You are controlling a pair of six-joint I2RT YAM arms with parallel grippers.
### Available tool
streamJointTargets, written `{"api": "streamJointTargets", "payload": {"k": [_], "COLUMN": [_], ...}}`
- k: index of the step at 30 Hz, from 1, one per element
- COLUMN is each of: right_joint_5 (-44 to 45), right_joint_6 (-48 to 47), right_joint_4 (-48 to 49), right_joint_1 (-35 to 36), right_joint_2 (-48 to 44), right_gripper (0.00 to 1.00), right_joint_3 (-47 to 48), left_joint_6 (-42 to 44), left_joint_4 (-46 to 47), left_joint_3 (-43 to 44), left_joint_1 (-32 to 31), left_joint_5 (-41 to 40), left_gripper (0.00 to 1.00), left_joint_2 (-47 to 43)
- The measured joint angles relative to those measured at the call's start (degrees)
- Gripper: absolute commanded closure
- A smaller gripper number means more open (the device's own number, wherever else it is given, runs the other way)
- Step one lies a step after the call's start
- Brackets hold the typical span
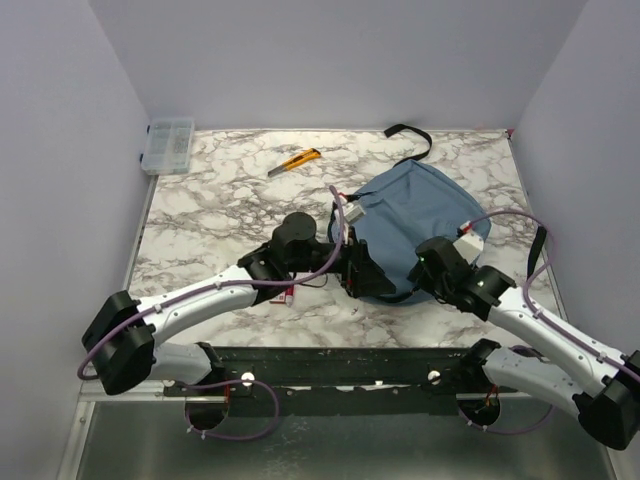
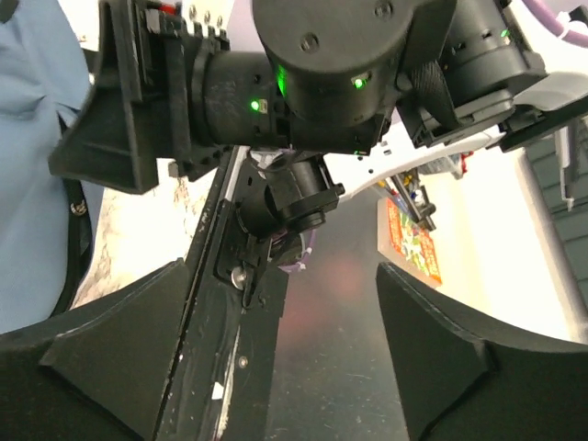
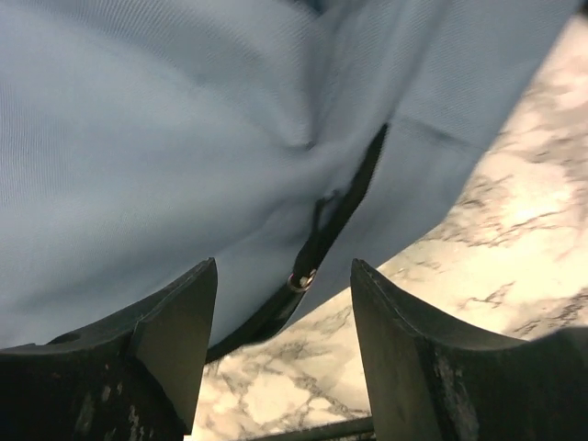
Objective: Pack the student bag
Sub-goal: Zip the student bag at the center of the board.
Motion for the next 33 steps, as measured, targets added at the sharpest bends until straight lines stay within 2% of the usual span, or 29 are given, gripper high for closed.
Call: {"api": "streamJointTargets", "payload": {"k": [3, 6, 10, 13, 19, 26, 33], "right_joint_5": [2.73, 1.31, -10.16, -21.90, -33.42, -36.87, -38.56], "right_joint_6": [2.10, -0.92, -7.63, -11.63, -15.52, -18.12, -19.08], "right_joint_4": [-1.03, 2.01, 8.79, 14.78, 21.31, 22.67, 22.91], "right_joint_1": [-3.37, -14.38, -31.12, -38.86, -40.44, -40.68, -40.68], "right_joint_2": [-1.97, -4.04, -3.76, -1.01, -0.28, -0.96, -1.99], "right_gripper": [0.39, 0.36, 0.38, 0.39, 0.39, 0.39, 0.39], "right_joint_3": [-0.39, -2.34, -4.98, -7.78, -13.51, -13.73, -13.75], "left_joint_6": [3.10, 5.53, 8.68, 10.29, 12.52, 14.60, 15.47], "left_joint_4": [-2.05, -5.44, -11.13, -17.20, -26.91, -34.36, -38.60], "left_joint_3": [3.48, 8.90, 17.18, 24.65, 35.71, 43.10, 48.06], "left_joint_1": [-4.17, -7.37, -9.99, -11.04, -13.07, -13.92, -13.92], "left_joint_5": [-3.15, -7.30, -13.14, -16.85, -22.62, -27.65, -31.67], "left_gripper": [0.23, 0.27, 0.37, 0.40, 0.44, 0.60, 0.62], "left_joint_2": [3.06, 8.02, 16.46, 23.74, 34.16, 42.23, 47.41]}}
